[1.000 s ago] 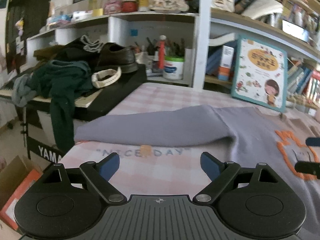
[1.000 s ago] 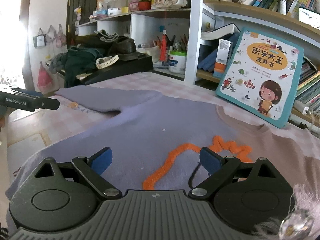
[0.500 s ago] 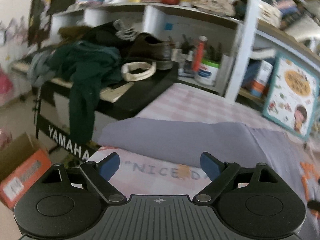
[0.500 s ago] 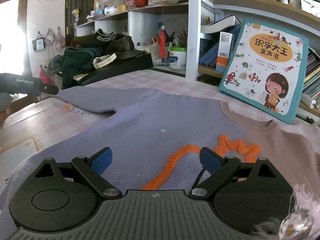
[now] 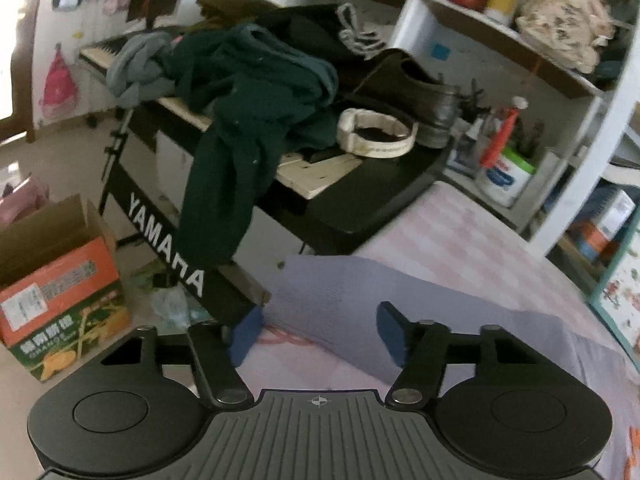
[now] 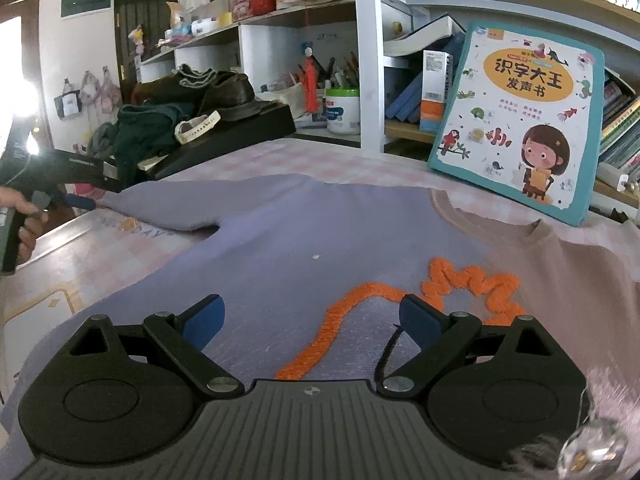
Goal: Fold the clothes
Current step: 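Move the left tool to the lavender sleeve cuff and close on it, then lift the lavender sleeve with the left tool, lay it across the body, open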
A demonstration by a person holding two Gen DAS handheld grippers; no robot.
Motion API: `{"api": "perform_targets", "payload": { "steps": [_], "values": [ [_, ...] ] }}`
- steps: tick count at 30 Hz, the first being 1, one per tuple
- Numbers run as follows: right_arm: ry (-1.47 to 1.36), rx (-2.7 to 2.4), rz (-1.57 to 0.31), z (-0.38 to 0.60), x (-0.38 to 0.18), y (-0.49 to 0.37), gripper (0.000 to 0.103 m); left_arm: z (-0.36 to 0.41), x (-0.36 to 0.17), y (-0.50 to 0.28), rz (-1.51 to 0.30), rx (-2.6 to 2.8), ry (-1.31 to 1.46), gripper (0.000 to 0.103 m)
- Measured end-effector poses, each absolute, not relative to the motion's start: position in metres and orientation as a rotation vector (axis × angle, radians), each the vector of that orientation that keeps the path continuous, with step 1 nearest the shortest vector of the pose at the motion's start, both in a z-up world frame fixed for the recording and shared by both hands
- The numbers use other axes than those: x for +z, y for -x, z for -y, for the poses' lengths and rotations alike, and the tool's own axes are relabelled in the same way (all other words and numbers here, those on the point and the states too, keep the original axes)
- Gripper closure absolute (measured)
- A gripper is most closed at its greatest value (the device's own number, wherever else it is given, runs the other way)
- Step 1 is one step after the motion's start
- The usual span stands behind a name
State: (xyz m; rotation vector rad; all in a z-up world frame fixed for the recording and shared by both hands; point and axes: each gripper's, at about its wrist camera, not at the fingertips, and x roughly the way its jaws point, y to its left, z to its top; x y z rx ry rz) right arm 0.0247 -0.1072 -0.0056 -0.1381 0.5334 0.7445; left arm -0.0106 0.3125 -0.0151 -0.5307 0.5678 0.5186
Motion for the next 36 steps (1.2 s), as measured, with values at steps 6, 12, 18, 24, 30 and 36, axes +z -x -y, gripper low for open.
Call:
{"api": "perform_targets", "payload": {
  "steps": [6, 12, 18, 24, 30, 36],
  "values": [
    [0.16, 0.752, -0.542, 0.103, -0.006, -0.024, 0.008, -0.328, -0.027, 0.009, -0.553, 0.531, 0.615, 0.06],
    [0.182, 0.754, -0.538, 0.1, -0.007, -0.022, 0.008, -0.33, -0.023, 0.013, -0.504, 0.527, 0.629, 0.093],
    [0.18, 0.75, -0.517, 0.102, -0.005, -0.019, 0.008, -0.305, 0.006, 0.019, -0.425, 0.472, 0.526, 0.095],
    [0.229, 0.697, -0.563, 0.116, -0.005, -0.01, 0.008, -0.262, 0.05, 0.021, -0.348, 0.329, 0.409, 0.095],
    [0.213, 0.594, -0.581, 0.161, -0.004, 0.001, 0.008, -0.211, 0.087, 0.014, -0.288, 0.168, 0.314, 0.095],
    [0.198, 0.489, -0.577, 0.204, -0.005, 0.013, 0.008, -0.162, 0.103, -0.011, -0.282, -0.004, 0.303, 0.099]
  ]
}}
